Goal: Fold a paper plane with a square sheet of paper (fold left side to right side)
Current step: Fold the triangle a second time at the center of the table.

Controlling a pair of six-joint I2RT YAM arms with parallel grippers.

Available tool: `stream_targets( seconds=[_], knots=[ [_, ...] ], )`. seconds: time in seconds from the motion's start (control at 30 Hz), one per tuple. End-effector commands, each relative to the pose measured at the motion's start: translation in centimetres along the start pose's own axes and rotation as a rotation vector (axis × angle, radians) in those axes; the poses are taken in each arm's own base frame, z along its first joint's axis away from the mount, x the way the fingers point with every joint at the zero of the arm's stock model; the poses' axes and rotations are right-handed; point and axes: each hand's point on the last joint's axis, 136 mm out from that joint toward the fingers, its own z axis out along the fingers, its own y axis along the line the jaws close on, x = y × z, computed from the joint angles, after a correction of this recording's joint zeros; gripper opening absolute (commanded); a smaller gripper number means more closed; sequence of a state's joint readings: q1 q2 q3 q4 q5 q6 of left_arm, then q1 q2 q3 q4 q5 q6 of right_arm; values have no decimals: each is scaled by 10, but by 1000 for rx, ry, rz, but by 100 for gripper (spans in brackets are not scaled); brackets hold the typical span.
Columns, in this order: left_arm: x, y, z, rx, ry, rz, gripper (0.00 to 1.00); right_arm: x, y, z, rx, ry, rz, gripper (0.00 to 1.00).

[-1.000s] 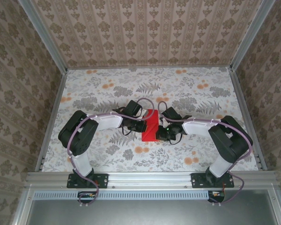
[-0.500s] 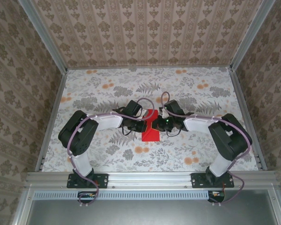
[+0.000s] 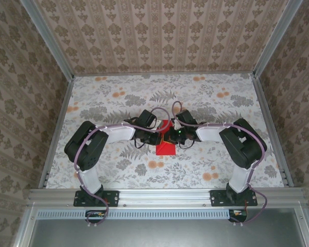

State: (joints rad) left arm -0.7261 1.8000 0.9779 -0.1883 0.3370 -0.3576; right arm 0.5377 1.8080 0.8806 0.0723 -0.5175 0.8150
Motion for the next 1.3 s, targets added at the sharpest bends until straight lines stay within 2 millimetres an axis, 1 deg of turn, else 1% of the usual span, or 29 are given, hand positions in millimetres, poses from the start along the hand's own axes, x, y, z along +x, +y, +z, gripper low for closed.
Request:
stream_targets(
  seconds=[0.0,0.57,0.7,0.87,0.97,1.07,1.1,1.17,1.27],
  knots=[
    [8,3,7,-24,46,22,1,-1,2,4,3,18,-11,8],
    [9,3,7,-28,47,24,1,12,-32,4,155,63,-22,8],
    [7,1,1,-28,41,26,3,18,-41,4,186,77,-12,8],
    [-10,-12,-22,-6,-22,35,10,22,-48,5,202,85,3,8],
    [-17,-15,-37,-12,-47,37,15,23,-50,6,203,87,7,8],
    [-13,-17,-47,-9,-51,30,17,23,-50,7,203,89,9,8],
    [-12,-21,-50,9,-53,29,17,23,-50,7,201,88,8,8],
    [-7,-30,-53,68,-50,20,15,23,-50,7,202,88,9,8],
    [3,-49,-51,202,-21,-8,14,23,-50,7,203,90,8,8]
  ],
)
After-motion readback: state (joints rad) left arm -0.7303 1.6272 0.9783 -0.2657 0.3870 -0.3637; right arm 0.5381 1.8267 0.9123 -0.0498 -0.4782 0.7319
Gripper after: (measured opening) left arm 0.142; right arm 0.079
